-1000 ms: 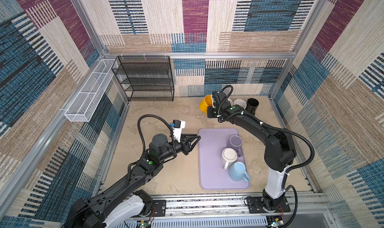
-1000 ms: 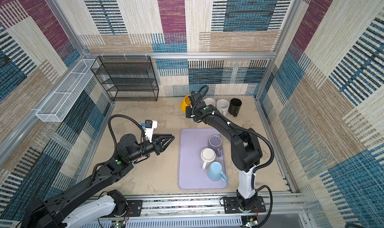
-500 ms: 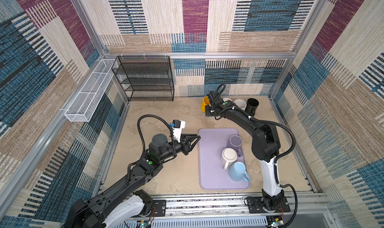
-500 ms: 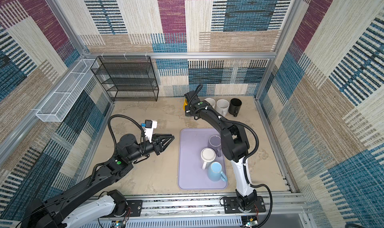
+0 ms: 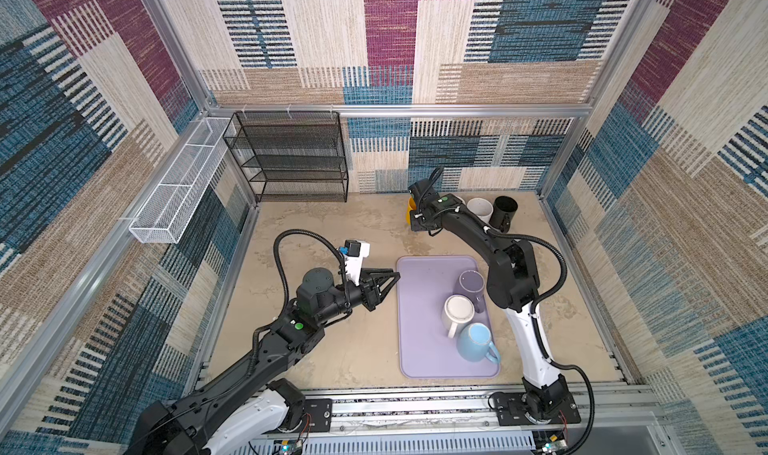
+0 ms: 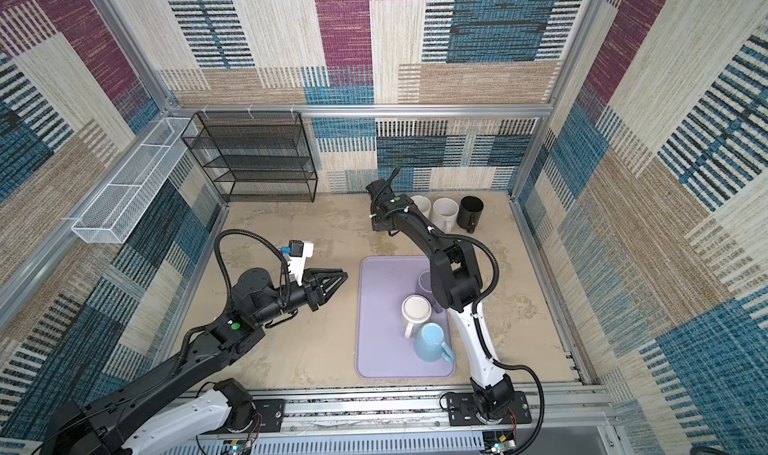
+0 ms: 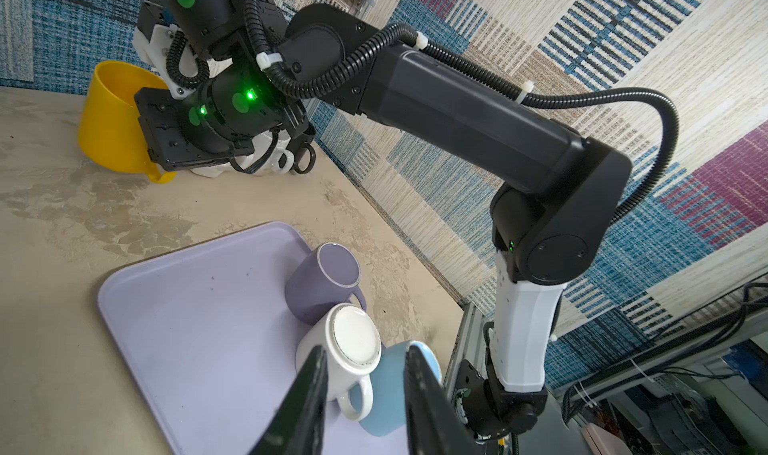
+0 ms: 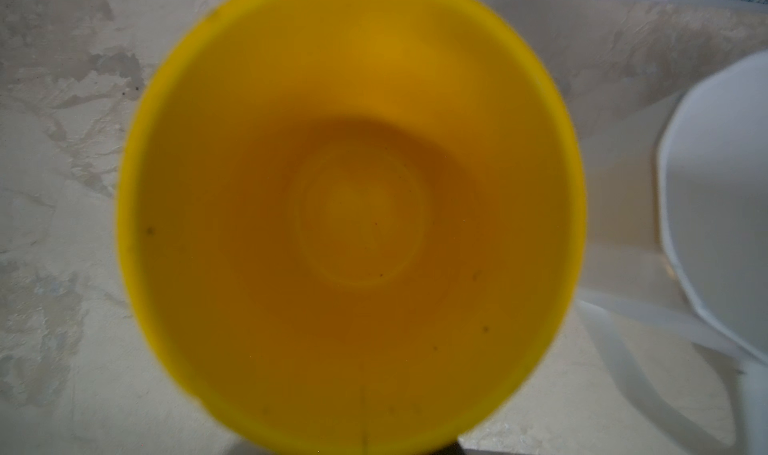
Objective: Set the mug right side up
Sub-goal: 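Lower the yellow mug upright beside the white mugs with the right gripper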
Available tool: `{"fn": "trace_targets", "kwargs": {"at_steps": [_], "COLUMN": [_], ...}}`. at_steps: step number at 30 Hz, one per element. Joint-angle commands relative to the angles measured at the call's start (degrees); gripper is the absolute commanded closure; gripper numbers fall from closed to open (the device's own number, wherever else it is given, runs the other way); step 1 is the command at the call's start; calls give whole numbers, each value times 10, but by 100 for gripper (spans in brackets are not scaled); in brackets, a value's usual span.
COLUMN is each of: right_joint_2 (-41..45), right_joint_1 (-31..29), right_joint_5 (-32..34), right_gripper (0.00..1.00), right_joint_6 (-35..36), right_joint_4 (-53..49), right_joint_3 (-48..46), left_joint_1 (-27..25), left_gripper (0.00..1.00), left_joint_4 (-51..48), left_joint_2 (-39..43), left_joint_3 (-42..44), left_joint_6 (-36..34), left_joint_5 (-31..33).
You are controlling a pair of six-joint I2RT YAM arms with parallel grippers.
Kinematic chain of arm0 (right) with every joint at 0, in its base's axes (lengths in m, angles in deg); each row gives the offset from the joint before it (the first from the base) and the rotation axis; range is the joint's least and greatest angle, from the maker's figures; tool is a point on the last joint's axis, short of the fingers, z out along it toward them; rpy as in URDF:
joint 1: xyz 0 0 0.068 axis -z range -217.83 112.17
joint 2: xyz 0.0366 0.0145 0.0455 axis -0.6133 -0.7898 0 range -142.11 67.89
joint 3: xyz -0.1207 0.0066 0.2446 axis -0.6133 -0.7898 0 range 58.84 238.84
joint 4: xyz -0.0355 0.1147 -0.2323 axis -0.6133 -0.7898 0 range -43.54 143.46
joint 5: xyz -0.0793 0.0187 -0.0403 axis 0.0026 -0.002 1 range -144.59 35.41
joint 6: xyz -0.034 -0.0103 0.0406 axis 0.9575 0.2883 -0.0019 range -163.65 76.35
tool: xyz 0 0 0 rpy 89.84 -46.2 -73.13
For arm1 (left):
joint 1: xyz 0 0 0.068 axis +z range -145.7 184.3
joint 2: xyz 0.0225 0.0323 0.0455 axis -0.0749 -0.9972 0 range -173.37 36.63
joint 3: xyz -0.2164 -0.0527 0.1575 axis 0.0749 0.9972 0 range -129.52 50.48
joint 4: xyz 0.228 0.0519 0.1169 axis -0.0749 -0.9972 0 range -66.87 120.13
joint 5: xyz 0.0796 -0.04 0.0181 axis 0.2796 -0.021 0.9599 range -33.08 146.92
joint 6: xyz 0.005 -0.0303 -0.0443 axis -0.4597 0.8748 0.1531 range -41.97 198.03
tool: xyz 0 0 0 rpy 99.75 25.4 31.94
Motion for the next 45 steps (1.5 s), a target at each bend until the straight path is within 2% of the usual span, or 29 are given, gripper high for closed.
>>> {"fn": "trace_targets", "kwargs": {"at_steps": [1, 22, 34, 38, 42, 44, 45], "right_joint_2": [-10, -38, -44, -43, -40, -40, -39], "right_joint_1": [5, 19, 22, 22, 22, 22, 22], "right_joint_5": [23, 12, -25, -33, -37, -39, -39], "right_gripper": [100, 100, 100, 93, 79, 77, 73], "right_joint_6": [3, 0, -15, -15, -16, -15, -15], "right_joint_4": [3, 16, 13, 10, 8, 8, 8], "right_joint_3": [20, 23, 26, 27, 27, 27, 27], "left_joint_1": [0, 1, 0, 0, 1, 0, 0], "left_gripper": [68, 68, 68, 68, 68, 68, 68], "left_joint_4": [3, -1, -9, -10, -11, -11, -12], "left_joint_2": [3, 1, 2, 4, 4, 4, 4], "left_joint_3": [-2, -4, -4, -5, -5, -5, -5], "left_joint_6": [-17, -19, -22, -21, -20, -19, -20], "left_joint_5": [2, 4, 0, 0, -2, -3, -3]}}
